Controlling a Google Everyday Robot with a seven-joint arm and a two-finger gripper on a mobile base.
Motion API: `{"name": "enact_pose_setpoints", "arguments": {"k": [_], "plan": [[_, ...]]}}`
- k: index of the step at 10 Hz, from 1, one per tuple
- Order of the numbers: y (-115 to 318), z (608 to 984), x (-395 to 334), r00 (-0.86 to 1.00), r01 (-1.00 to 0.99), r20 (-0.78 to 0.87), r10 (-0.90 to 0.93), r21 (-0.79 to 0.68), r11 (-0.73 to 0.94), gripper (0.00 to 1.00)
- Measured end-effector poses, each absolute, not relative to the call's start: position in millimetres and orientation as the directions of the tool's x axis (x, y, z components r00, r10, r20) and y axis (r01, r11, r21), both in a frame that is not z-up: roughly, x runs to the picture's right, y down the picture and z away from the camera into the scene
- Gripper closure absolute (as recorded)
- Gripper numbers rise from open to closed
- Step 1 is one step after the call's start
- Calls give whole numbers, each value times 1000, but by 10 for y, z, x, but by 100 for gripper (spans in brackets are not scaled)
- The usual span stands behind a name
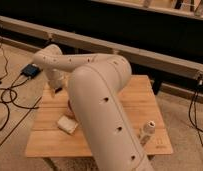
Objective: Place the eraser on the white sponge
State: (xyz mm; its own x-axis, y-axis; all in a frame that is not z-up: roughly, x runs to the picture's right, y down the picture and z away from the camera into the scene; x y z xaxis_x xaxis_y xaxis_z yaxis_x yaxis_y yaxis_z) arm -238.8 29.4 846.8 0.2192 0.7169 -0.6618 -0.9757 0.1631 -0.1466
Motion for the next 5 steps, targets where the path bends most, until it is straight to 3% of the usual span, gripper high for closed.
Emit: {"name": "enact_pose_setpoints", "arguments": {"k": [5], "plan": [[195, 9024, -2801, 265, -964, -642, 719, -178, 196, 35]]}}
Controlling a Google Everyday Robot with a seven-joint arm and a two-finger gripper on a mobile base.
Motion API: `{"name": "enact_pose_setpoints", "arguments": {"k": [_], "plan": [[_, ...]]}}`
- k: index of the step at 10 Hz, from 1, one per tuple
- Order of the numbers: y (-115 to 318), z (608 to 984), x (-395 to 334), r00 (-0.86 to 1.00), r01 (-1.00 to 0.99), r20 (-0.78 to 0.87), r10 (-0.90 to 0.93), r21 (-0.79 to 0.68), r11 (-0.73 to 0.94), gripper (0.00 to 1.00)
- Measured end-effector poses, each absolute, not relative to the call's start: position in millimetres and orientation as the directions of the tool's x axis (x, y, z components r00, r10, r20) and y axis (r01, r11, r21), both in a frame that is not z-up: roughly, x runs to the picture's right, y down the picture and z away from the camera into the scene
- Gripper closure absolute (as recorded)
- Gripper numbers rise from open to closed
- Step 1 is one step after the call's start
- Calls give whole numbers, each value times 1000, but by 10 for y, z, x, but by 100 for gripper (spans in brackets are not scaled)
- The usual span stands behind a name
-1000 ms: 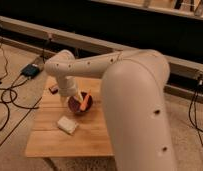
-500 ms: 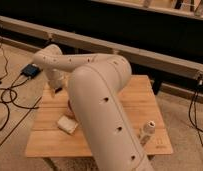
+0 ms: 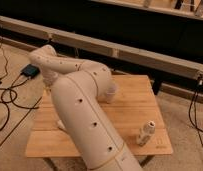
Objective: Place the eraser on the white sponge
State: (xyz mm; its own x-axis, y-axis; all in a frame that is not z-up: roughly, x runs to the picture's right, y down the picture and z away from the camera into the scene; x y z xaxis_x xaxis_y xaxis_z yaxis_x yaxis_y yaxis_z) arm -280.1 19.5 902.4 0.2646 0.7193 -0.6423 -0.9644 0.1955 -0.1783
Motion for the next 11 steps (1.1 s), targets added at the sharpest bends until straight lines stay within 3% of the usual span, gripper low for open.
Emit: {"name": "enact_pose_setpoints", "arguments": {"k": [4, 7, 11], "plan": [[169, 9188, -2874, 453, -891, -581, 676, -294, 345, 35], [189, 9077, -2690, 697, -716, -494, 520, -437, 545, 35], [243, 9034, -2504, 883, -450, -381, 274, -527, 721, 35]]}}
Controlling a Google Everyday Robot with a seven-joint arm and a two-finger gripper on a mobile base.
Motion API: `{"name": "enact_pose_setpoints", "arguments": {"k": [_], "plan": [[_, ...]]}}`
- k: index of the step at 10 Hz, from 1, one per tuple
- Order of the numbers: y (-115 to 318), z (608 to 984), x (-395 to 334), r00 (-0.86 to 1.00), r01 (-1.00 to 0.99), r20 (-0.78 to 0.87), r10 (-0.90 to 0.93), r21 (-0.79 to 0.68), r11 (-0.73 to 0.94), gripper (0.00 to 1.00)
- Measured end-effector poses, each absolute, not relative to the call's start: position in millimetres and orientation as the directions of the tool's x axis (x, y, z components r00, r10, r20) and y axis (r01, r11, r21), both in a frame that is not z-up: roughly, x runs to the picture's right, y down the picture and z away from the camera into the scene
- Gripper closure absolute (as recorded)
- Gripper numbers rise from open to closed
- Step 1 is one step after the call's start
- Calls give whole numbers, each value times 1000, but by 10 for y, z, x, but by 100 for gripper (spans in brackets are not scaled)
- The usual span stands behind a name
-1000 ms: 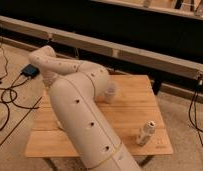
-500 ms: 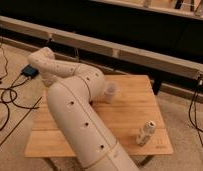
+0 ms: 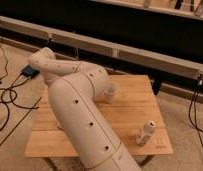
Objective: Place the eraser on the white sponge
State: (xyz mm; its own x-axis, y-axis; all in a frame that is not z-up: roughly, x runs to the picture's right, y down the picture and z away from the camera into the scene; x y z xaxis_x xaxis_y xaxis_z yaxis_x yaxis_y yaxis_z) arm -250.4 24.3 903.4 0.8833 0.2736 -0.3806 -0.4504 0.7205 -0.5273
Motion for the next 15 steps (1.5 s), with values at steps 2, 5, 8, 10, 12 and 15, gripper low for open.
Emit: {"name": "enact_pose_setpoints", "arguments": {"k": [2, 5, 8, 10, 12, 15], "plan": [[182, 9082, -2545, 926, -340, -327, 189, -502, 795, 35], [190, 9129, -2725, 954, -252, -265, 139, -465, 849, 35], [281, 9177, -2733, 966, -166, -255, 54, -441, 882, 35], [280, 9205, -2696, 962, -90, -271, -28, -413, 906, 35], [246, 9204, -2755, 949, 16, -287, -129, -366, 930, 35], [231, 9201, -2818, 926, 121, -304, -224, -324, 938, 35]]}}
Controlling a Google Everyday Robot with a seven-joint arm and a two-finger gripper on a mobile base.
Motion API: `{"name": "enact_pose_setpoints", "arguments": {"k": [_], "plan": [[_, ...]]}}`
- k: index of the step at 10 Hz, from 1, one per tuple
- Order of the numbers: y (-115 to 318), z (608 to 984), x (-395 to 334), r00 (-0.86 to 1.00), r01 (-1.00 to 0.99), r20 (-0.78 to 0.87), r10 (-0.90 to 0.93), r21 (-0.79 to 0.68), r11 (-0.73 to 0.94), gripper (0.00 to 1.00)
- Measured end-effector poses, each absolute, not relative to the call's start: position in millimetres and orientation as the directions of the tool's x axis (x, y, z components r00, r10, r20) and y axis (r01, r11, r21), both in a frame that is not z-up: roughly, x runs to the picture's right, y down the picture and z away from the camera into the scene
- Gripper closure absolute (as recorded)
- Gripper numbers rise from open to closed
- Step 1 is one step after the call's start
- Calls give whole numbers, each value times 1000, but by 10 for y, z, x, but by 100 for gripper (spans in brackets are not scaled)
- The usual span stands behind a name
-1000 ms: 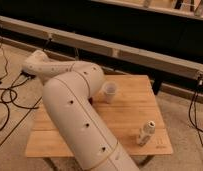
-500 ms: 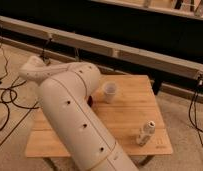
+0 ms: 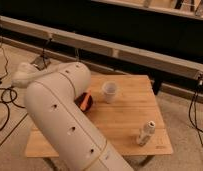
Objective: Place the eraser on the white sponge
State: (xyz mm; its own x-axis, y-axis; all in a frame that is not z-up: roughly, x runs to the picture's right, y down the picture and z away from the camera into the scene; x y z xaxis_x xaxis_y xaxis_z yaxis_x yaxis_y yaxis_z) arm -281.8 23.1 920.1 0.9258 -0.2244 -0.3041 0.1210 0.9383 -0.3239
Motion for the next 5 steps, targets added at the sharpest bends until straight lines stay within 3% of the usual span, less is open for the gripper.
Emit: {"name": "enact_pose_setpoints", "arguments": {"k": [5], "plan": [[218, 9184, -2886, 912, 171, -312, -265, -298, 939, 35]]}}
